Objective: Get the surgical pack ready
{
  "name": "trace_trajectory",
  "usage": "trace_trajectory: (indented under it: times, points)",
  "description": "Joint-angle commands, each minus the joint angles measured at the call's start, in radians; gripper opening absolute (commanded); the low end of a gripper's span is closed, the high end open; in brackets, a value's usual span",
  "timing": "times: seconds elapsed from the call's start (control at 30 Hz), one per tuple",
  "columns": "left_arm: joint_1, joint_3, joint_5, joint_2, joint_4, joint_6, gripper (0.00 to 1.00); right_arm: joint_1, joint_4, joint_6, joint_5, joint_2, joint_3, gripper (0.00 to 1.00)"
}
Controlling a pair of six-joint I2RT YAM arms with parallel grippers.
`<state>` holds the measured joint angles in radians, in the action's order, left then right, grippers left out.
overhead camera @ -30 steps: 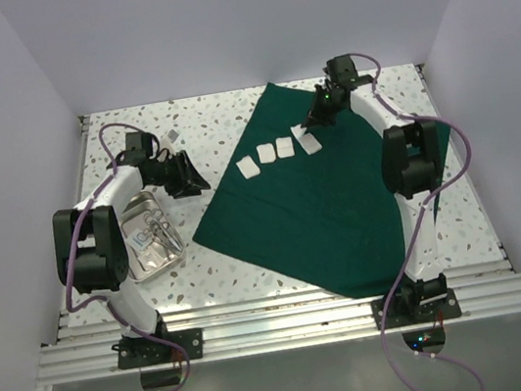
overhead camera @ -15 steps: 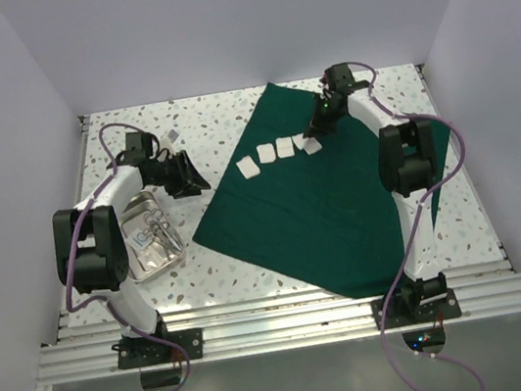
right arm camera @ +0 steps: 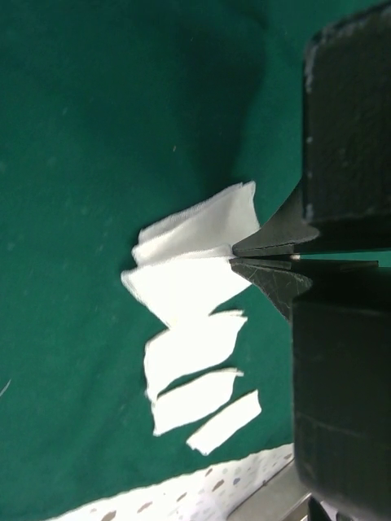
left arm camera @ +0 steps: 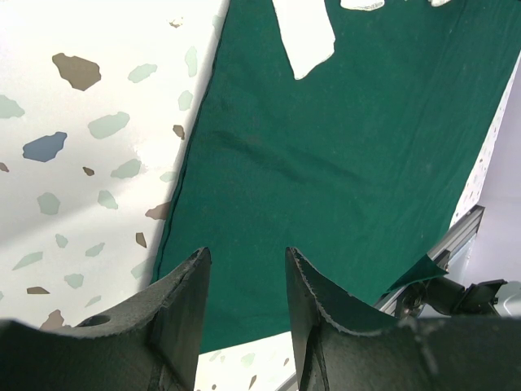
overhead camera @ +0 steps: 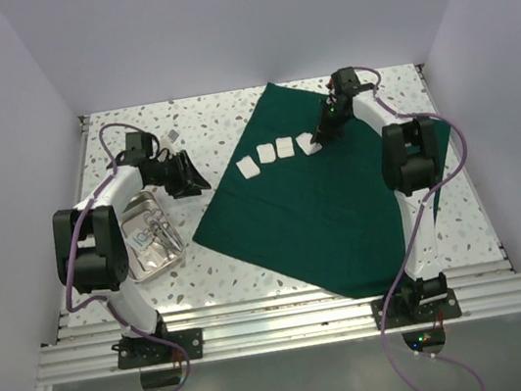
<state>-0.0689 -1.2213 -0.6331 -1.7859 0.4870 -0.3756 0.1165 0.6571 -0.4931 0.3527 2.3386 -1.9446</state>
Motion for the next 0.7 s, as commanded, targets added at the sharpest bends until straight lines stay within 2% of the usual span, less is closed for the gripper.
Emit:
trace_trajectory:
  times: [0.0,0.5,0.6,0.67]
  points:
    - [-0.008,-0.003,-0.028,-0.001,-0.018,0.004,0.46,-0.008,0.001,0.021,-0.015,-0.025,0.019,0.0]
    - [-0.008,-0.009,-0.031,-0.003,-0.014,0.0,0.46,-0.009,-0.022,0.005,-0.049,-0.016,0.024,0.0]
    - [-0.008,-0.011,-0.031,-0.006,-0.015,0.001,0.46,-0.008,-0.004,0.022,-0.06,-0.013,0.01,0.05]
    - [-0.008,-0.009,-0.031,-0.006,-0.014,0.001,0.45,-0.009,0.012,0.034,-0.063,-0.022,0.006,0.11]
